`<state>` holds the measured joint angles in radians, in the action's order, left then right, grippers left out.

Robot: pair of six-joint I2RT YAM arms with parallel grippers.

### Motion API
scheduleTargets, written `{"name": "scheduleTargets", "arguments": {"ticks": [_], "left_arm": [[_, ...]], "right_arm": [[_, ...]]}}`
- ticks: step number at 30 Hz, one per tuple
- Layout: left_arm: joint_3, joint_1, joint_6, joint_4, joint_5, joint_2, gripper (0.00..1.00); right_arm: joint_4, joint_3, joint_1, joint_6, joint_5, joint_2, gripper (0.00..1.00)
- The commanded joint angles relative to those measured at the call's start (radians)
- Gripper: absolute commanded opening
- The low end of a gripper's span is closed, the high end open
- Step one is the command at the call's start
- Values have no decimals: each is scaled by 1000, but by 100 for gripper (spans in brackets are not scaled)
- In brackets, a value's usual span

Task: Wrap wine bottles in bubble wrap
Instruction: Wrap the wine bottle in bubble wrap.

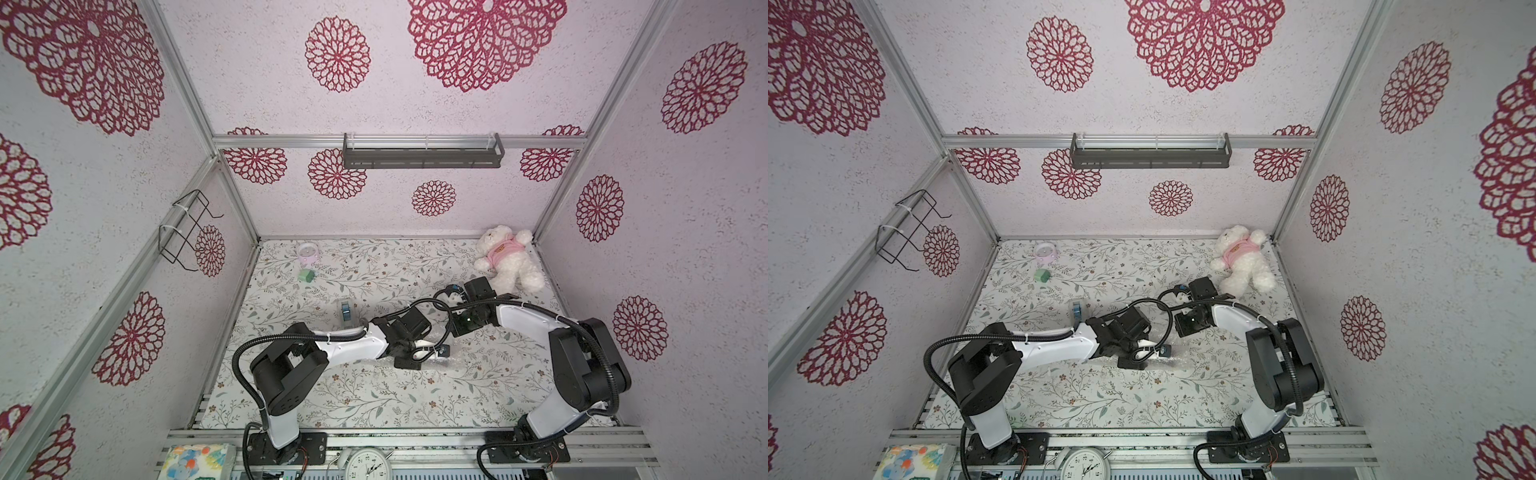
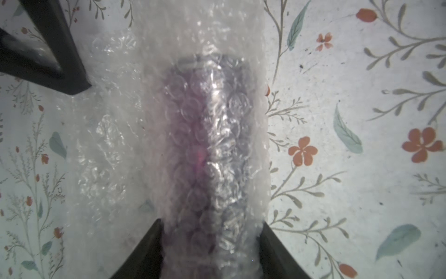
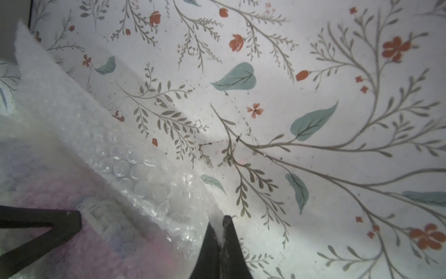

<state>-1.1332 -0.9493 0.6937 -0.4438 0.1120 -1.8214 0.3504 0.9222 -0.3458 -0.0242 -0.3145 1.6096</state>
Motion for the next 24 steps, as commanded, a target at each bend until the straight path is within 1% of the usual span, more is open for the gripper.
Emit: {"name": "scheduleTargets", "arguments": {"ticks": [1, 4, 7, 8, 9, 10, 11, 13, 14, 15, 18, 22, 24], "left_arm": [[-30, -15, -27, -259, 154, -54, 46], [-90, 15, -52, -348, 249, -108, 45], [-107, 40, -66, -375, 310, -128, 44], [-116, 47, -69, -389, 329, -133, 45], [-129, 58, -71, -408, 356, -133, 45], [-146, 70, -74, -429, 381, -178, 45], [-160, 81, -75, -450, 399, -192, 45], [-195, 102, -76, -499, 439, -223, 45], [-211, 111, -76, -518, 449, -235, 44], [-229, 119, -76, -538, 460, -253, 45], [-287, 144, -91, -592, 504, -301, 45], [-382, 167, -124, -679, 550, -377, 45], [-427, 175, -133, -718, 570, -418, 44]], "right_arm": [[-148, -25, 7, 35, 36, -83, 0], [-191, -63, 7, 31, 25, -120, 0], [-225, -93, 7, 27, 16, -160, 0], [-235, -102, 7, 30, 22, -173, 6], [-246, -112, 7, 33, 32, -194, 16], [-258, -123, 8, 43, 52, -217, 24], [-267, -134, 8, 50, 77, -241, 28], [-285, -157, 9, 65, 150, -307, 44], [-287, -170, 10, 67, 184, -342, 50], [-289, -182, 10, 63, 214, -383, 53], [-265, -219, 10, 23, 270, -521, 57], [-182, -260, -8, -61, 234, -707, 62], [-105, -263, -43, -113, 253, -768, 63]]}}
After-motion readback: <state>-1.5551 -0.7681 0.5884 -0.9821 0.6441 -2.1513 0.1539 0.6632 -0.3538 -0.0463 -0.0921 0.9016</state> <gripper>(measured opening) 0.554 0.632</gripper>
